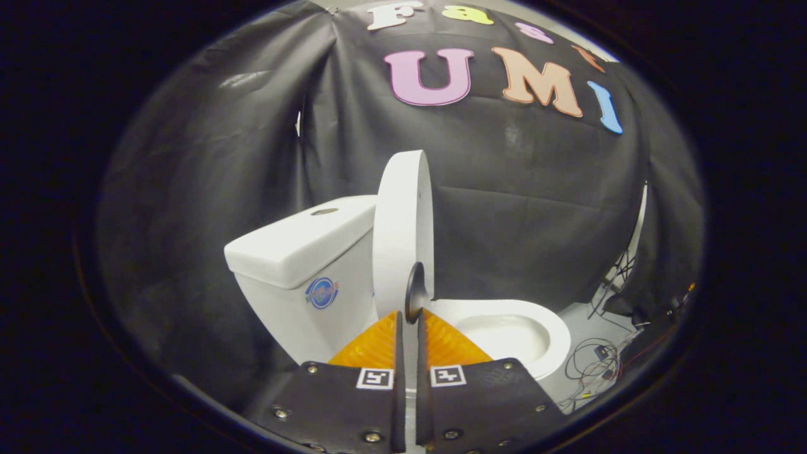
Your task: Open the toilet lid.
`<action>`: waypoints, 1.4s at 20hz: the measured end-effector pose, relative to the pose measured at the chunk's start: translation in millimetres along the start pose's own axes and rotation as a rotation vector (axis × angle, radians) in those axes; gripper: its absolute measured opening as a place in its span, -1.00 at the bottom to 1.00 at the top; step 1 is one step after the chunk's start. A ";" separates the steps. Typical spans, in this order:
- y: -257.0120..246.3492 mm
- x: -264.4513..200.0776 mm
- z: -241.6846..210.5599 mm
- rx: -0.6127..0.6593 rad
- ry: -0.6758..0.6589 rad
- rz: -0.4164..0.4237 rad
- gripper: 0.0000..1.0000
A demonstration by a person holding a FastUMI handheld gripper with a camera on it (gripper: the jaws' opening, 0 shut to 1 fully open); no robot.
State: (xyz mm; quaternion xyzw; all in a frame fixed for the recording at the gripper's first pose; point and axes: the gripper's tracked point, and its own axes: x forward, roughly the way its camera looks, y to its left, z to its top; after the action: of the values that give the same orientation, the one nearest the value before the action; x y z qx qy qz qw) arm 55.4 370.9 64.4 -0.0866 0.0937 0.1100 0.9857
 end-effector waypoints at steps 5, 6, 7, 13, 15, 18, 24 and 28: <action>-3.3 -16.6 5.6 0.011 -0.010 0.062 -0.40; -5.3 -20.7 8.1 -0.002 -0.020 0.064 -0.36; -5.9 -24.0 9.0 -0.013 -0.028 0.072 -0.17; -33.0 -40.9 10.3 -0.022 -0.031 0.077 0.57; -45.8 -46.7 11.9 -0.018 -0.030 0.072 0.59; -64.7 -55.2 17.8 0.002 -0.045 0.065 0.59; -118.2 -68.5 28.4 0.025 -0.086 -0.003 0.90; -160.8 -82.3 40.8 0.046 -0.153 -0.073 0.90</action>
State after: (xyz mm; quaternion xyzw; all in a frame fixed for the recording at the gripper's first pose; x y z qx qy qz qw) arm 20.8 207.8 144.8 -0.0587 0.0172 0.0782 0.9951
